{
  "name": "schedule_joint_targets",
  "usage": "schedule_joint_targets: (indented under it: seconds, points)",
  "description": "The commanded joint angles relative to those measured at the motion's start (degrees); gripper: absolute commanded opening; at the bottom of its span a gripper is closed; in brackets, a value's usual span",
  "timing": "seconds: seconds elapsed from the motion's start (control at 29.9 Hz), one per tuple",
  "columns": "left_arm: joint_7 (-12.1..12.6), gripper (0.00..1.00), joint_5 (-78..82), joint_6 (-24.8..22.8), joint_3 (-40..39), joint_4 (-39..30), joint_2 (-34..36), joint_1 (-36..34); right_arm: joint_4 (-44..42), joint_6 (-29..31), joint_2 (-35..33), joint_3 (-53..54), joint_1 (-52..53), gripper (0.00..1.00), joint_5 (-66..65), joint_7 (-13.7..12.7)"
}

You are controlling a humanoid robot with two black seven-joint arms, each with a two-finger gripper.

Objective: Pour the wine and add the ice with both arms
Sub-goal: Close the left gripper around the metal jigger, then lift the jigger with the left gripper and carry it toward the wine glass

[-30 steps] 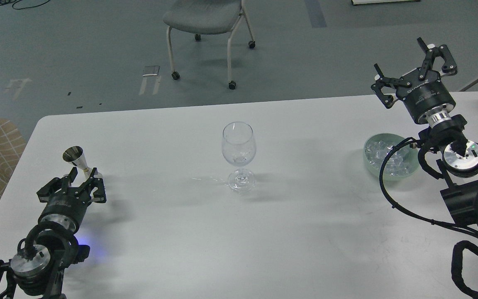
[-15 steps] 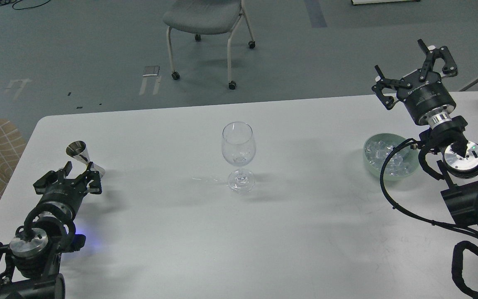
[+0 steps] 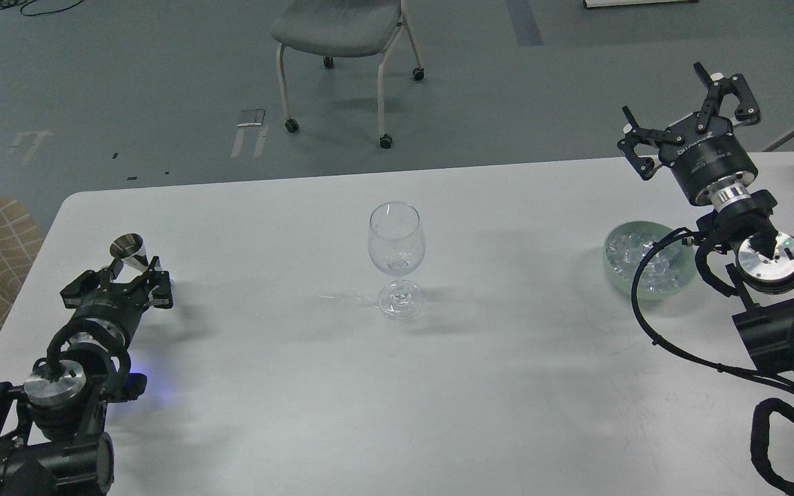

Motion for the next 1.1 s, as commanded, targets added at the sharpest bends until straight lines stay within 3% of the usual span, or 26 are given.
schedule_joint_targets:
  seconds: [0.0,0.13,0.27,0.33,0.6,0.74,0.94,1.07]
  points:
    - [-0.07,0.52,0.04,-0.08,0.08,1.94,0.06,-1.04,0.0,0.0,0.0,-0.04,-0.15,1.0,-0.03,0.0]
    - [0.1,0.47,0.04,-0.43,0.17,3.34,0.06,-2.18,-0.17,0.0,-0.09,-0.04,-0.15,1.0,-0.03,0.0]
    - [0.63,0.23,0.13,-2.18,0.17,4.05,0.14,-3.06,-0.35,-0.08,-0.18,-0.04,-0.06,1.0,-0.03,0.0]
    - [0.81,0.18,0.13,-3.68,0.17,4.05,0.06,-3.06,-0.35,-0.43,-0.18,-0.04,0.03,1.0,-0.12,0.0]
    - [0.98,0.1,0.04,-4.92,0.17,4.92,0.14,-2.88,-0.35,-0.7,-0.18,-0.12,-0.06,1.0,-0.12,0.0]
    - [1.25,0.1,0.04,-10.79,0.17,5.19,0.23,-2.45,-0.35,-0.7,-0.18,-0.12,-0.15,1.0,-0.12,0.0]
    - [1.33,0.1,0.04,-12.3,0.43,4.22,0.14,-2.97,-0.35,-0.7,-0.7,-0.12,-0.06,1.0,-0.12,-0.09]
    - [3.79,0.09,0.04,-12.39,0.34,1.51,0.41,-2.8,-0.35,-0.7,-1.23,-0.12,-0.15,1.0,-0.12,-0.09]
